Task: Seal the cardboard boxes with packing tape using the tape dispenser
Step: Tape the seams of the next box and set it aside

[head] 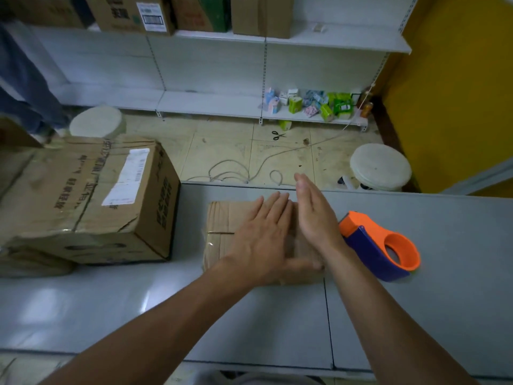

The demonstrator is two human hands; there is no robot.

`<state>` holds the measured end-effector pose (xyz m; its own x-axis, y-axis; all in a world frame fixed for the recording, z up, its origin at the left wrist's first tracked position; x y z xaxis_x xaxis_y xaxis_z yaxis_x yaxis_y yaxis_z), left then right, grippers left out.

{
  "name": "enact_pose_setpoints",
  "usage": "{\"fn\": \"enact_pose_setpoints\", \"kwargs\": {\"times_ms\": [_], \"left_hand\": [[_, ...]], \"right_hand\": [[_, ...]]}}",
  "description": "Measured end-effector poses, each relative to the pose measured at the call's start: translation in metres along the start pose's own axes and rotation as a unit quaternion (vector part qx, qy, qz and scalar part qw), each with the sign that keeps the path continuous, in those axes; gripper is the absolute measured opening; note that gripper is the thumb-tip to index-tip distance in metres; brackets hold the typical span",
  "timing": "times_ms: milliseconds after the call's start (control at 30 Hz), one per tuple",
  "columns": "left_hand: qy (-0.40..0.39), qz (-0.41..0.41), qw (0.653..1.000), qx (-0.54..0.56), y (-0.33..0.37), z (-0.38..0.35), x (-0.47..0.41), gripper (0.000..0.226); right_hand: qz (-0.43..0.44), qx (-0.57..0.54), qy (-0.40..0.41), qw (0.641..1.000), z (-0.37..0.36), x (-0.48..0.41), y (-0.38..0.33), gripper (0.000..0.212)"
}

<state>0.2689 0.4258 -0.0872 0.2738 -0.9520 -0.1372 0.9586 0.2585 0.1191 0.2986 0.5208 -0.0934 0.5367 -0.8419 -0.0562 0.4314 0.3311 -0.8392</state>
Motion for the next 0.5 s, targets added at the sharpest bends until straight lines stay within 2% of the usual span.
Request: {"fn": "enact_pose_setpoints", "kwargs": {"times_ms": [67, 167, 333, 500], "left_hand": [[0.015, 0.017, 1.000, 0.012, -0.006, 0.001, 0.005, 0.102], [0.018, -0.002, 0.999, 0.037, -0.003, -0.008, 0.012, 0.077], [-0.009, -0.024, 0.999, 0.027, -0.013, -0.013, 0.022, 0.079], [0.021, 0.061, 0.998, -0.005, -0.060, -0.003, 0.040, 0.076]], "right_hand": [[0.003, 0.024, 0.002, 1.000, -0.002, 0.000, -0.001, 0.051], [0.016, 0.062, 0.007, 0.998, -0.002, 0.001, 0.001, 0.051], [0.103, 0.277, -0.034, 0.955, -0.017, 0.009, -0.001, 0.055], [0.095, 0.295, -0.043, 0.950, -0.018, 0.008, 0.001, 0.054]]}}
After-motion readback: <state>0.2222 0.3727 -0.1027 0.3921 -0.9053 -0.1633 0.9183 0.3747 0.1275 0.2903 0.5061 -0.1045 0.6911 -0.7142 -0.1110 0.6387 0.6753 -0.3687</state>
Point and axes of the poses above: each hand's wrist, its own x-axis away from the middle knuckle, its own z-axis out of the back of the hand, y = z × x, the point moved 9 cm from there along -x, towards the middle knuckle, and after that the axes turned 13 degrees about y, right-handed, at the moved point
